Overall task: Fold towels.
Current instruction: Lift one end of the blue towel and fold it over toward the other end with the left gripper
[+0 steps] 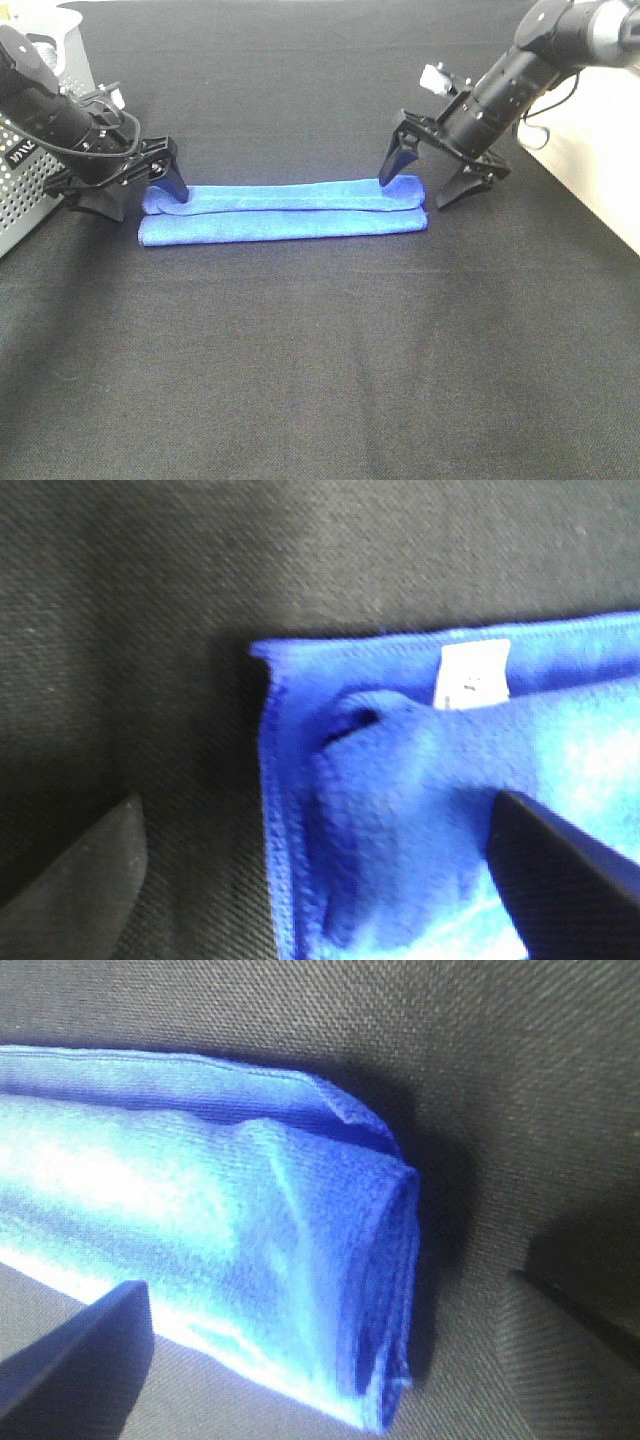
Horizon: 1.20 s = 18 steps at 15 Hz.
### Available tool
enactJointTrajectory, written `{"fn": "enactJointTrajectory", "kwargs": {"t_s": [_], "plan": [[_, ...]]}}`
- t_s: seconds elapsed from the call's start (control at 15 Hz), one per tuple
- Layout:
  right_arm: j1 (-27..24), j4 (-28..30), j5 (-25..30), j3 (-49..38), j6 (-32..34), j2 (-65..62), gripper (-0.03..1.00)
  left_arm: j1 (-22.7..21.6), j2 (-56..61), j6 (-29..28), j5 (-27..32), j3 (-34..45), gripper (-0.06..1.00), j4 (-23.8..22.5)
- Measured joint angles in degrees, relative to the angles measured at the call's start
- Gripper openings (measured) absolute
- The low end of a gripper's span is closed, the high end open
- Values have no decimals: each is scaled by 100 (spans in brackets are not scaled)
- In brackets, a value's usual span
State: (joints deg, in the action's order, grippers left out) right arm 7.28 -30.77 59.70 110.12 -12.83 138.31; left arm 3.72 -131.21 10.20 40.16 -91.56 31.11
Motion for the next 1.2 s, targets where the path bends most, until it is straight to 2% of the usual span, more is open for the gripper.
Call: {"fn": "enactJointTrajectory", "kwargs": {"t_s": [0.2,0.27,0.4,0.53,0.73,0.87,1.0,1.07,1.2], "plan": [[0,46,0,0,0,0,87,74,-126,103,-57,-29,86,567],[0,46,0,0,0,0,87,172,-143,143,-109,-34,81,682],[0,52,0,0,0,0,87,309,-229,-69,-160,-34,48,739],[0,52,0,0,0,0,87,309,-258,-252,-120,-29,11,676],[0,52,0,0,0,0,87,309,-206,-350,-23,-29,10,407],[0,63,29,0,0,0,87,332,138,-768,292,-97,10,-825],[0,86,166,0,6,0,87,332,447,-1255,791,-435,10,-1811],[0,92,246,0,34,0,87,332,556,-1415,1117,-745,10,-2051],[0,92,390,0,155,0,87,441,607,-1604,1862,-1318,10,-2068]]}}
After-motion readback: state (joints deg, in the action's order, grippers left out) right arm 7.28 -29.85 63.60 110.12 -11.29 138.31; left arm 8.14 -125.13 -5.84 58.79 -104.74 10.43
